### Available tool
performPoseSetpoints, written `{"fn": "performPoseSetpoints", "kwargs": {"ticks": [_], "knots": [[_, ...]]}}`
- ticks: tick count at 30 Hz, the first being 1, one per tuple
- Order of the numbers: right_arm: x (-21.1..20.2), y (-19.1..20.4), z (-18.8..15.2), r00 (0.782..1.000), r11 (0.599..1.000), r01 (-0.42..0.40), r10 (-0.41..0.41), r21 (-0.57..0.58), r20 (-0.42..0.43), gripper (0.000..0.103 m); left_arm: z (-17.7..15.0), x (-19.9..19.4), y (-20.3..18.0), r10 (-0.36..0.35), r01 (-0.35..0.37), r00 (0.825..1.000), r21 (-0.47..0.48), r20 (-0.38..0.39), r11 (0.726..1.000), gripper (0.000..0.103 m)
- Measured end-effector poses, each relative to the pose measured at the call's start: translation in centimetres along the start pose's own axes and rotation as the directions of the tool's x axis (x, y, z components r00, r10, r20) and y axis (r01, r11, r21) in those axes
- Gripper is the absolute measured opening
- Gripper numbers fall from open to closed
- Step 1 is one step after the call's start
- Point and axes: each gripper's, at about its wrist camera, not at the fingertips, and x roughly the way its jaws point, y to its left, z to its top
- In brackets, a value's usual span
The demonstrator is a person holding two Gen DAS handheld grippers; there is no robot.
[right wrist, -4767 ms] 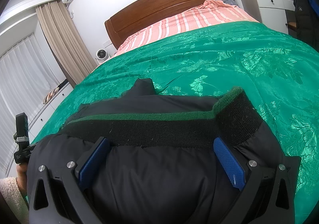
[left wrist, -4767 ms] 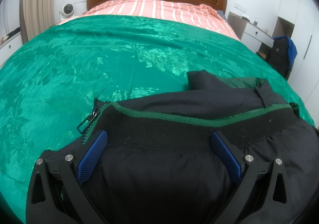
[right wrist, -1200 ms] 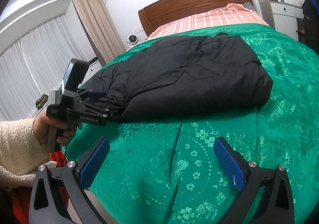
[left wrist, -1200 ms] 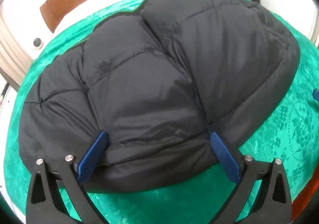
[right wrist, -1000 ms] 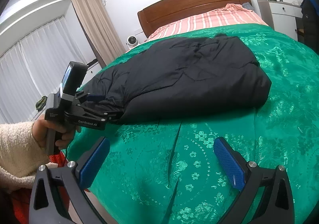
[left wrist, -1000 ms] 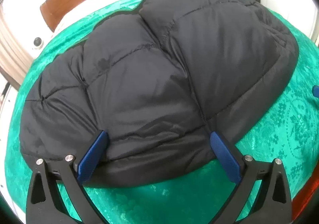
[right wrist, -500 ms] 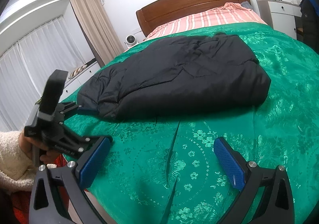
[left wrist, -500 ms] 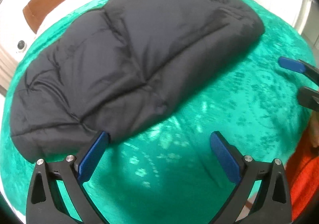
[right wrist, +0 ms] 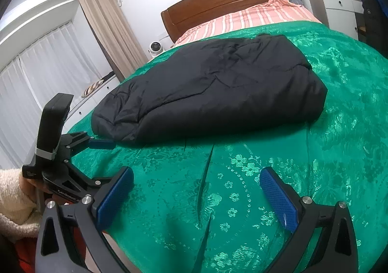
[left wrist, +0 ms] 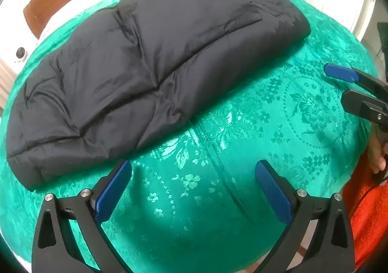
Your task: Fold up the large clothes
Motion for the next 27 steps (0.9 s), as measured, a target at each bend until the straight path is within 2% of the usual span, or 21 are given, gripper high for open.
{"fn": "performPoseSetpoints", "kwargs": {"ticks": [10, 13, 17, 20, 22, 24, 26, 27], "knots": [[0.1, -0.3, -0.1, 1.000, 1.000, 0.008, -0.008, 0.010, -0.002, 0.102, -1.3, -0.7, 1.7, -0.002, 0.003, 1.000, -0.038, 0.016, 0.999, 0.102], [-0.3, -0.7, 0.0, 1.000, 1.000, 0.016, -0.017, 0.022, 0.014, 0.102, 0.0, -1.8, 3.6, 0.011, -0.007, 0.999, -0.071, 0.053, 0.997, 0.102], [-0.4, -1.9, 0.1, 1.000, 0.997, 0.019, -0.021, 0.080, 0.020, 0.102, 2.0, -3.5, 7.9, 0.027, 0.001, 0.990, -0.201, 0.139, 0.980, 0.102], [-0.4, -2.9, 0.1, 1.000, 0.991, 0.011, -0.015, 0.137, 0.022, 0.102, 3.4, -3.3, 10.6, 0.016, 0.030, 0.986, -0.278, 0.163, 0.960, 0.102], [-0.5, -3.2, 0.1, 0.999, 0.987, 0.014, -0.018, 0.158, 0.026, 0.102, 4.6, -2.5, 11.5, 0.025, 0.029, 0.983, -0.289, 0.180, 0.957, 0.102], [-0.5, -3.3, 0.1, 0.999, 0.987, 0.025, -0.030, 0.160, 0.026, 0.102, 5.7, -1.0, 11.9, 0.071, -0.020, 0.981, -0.271, 0.180, 0.962, 0.102], [-0.5, -3.2, 0.0, 0.999, 0.987, 0.033, -0.037, 0.155, 0.023, 0.102, 6.3, 0.9, 12.3, 0.102, -0.063, 0.985, -0.259, 0.140, 0.964, 0.103], [-0.5, -3.2, 0.0, 0.999, 0.988, 0.036, -0.040, 0.151, 0.021, 0.102, 6.3, 2.7, 12.3, 0.088, -0.061, 0.991, -0.243, 0.100, 0.968, 0.103]]}}
